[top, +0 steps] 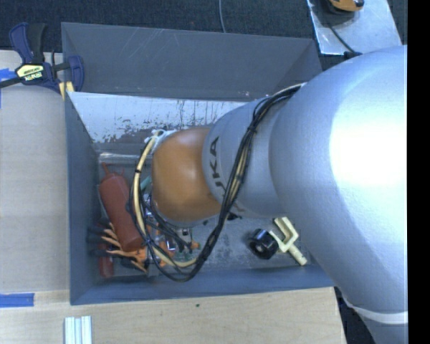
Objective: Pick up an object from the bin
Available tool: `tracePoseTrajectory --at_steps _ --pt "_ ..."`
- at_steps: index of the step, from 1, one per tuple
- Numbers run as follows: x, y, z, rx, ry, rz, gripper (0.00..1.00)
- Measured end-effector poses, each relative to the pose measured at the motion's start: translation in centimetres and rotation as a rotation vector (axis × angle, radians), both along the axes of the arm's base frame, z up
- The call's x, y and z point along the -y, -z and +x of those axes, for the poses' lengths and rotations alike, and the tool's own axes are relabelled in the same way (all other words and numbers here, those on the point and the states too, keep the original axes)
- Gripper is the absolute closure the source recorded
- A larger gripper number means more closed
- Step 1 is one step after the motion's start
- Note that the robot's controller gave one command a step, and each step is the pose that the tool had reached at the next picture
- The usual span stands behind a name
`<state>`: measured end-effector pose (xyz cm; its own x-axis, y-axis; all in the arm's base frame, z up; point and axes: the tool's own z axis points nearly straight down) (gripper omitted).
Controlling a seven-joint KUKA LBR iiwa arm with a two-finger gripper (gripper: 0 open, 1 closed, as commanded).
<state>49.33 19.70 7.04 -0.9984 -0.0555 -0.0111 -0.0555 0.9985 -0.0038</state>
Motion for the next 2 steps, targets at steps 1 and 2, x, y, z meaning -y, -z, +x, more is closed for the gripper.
tracePoseTrajectory --at_steps 1,2 --pt "-1.57 -0.09 -0.64 0.002 -0.096 0.001 1.00" --pt "-1.58 -0.09 -0.65 0.002 -0.095 0.001 1.00"
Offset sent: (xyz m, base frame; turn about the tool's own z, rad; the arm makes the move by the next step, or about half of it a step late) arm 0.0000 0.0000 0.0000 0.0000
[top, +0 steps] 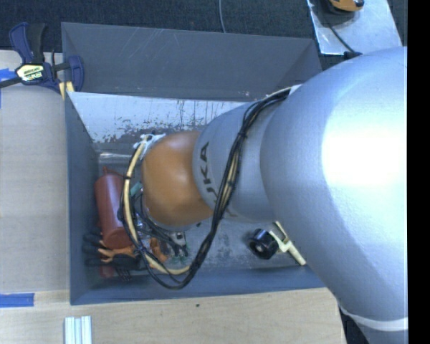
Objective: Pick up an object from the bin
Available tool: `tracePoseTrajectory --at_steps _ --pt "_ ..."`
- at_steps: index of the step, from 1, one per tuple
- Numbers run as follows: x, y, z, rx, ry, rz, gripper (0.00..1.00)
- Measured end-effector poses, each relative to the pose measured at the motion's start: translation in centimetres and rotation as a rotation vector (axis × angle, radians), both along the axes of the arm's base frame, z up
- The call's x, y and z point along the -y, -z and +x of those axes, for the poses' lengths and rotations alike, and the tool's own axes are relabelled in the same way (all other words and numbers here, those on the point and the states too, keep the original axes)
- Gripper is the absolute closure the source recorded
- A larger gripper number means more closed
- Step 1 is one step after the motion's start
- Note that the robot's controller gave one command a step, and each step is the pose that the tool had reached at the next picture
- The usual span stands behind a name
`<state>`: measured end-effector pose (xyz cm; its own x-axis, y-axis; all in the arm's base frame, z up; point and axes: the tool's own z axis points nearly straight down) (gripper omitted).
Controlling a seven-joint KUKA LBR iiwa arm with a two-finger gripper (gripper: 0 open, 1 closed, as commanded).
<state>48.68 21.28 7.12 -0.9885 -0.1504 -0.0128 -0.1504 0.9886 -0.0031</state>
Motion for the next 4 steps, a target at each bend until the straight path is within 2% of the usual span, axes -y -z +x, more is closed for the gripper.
tracePoseTrajectory --at_steps 4 --pt "0.00 0.01 -0.01 0.000 0.001 0.000 1.00"
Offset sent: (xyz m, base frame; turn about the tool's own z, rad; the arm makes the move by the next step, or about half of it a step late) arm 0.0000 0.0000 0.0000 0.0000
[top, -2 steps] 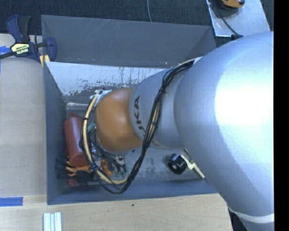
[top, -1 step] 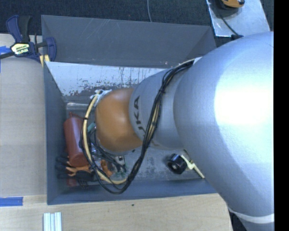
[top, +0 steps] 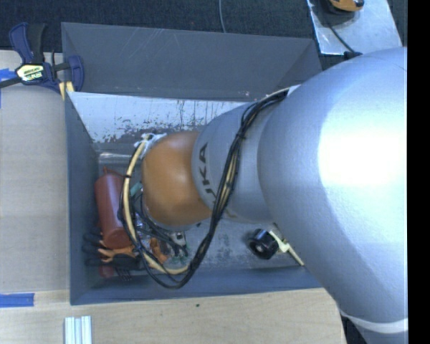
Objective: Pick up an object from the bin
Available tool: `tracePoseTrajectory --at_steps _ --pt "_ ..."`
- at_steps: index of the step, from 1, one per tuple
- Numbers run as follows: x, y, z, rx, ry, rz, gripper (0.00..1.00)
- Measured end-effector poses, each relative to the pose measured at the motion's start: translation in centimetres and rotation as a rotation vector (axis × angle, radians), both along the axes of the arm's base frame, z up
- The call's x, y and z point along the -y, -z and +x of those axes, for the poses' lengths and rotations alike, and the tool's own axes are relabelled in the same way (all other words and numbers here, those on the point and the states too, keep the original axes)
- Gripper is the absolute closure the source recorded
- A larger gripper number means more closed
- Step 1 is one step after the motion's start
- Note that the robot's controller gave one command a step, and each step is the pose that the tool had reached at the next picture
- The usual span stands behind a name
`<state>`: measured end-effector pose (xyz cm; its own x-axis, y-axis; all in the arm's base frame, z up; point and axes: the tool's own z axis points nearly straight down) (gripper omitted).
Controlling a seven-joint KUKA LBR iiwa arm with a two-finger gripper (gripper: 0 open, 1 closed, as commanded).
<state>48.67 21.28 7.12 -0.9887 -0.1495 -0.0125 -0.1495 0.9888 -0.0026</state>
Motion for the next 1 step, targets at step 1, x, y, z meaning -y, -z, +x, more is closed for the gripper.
tracePoseTrajectory --at_steps 1 --pt "0.00 0.00 0.00 0.000 0.000 0.000 1.00"
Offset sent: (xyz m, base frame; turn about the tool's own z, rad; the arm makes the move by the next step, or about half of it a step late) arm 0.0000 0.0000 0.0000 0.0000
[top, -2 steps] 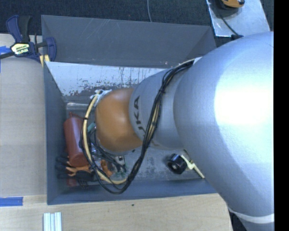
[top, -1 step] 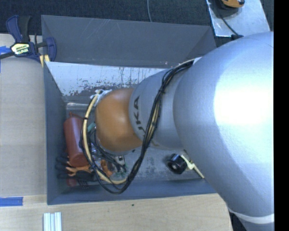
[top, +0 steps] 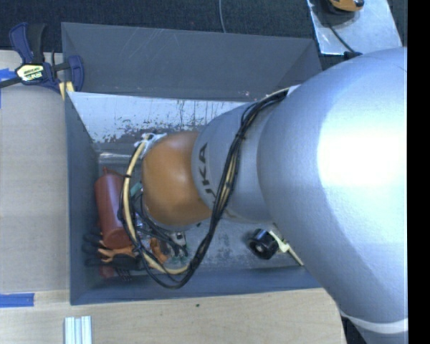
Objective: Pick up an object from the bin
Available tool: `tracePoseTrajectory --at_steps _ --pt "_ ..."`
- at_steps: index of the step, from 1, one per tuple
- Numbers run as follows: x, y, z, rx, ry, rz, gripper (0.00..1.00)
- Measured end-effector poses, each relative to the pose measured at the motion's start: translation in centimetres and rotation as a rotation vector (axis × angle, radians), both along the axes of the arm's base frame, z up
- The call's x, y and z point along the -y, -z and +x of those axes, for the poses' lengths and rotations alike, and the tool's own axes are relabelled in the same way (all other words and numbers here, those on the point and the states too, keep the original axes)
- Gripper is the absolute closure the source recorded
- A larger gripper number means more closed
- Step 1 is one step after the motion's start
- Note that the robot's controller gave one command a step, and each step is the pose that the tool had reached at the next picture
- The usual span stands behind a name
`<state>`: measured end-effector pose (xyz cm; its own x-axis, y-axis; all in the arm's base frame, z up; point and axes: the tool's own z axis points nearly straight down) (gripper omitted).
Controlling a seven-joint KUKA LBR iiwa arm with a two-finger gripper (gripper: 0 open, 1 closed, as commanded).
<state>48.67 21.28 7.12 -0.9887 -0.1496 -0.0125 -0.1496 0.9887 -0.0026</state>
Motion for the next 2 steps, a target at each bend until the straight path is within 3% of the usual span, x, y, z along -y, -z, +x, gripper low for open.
tracePoseTrajectory --at_steps 2 --pt "0.00 0.00 0.00 0.000 0.000 0.000 1.00"
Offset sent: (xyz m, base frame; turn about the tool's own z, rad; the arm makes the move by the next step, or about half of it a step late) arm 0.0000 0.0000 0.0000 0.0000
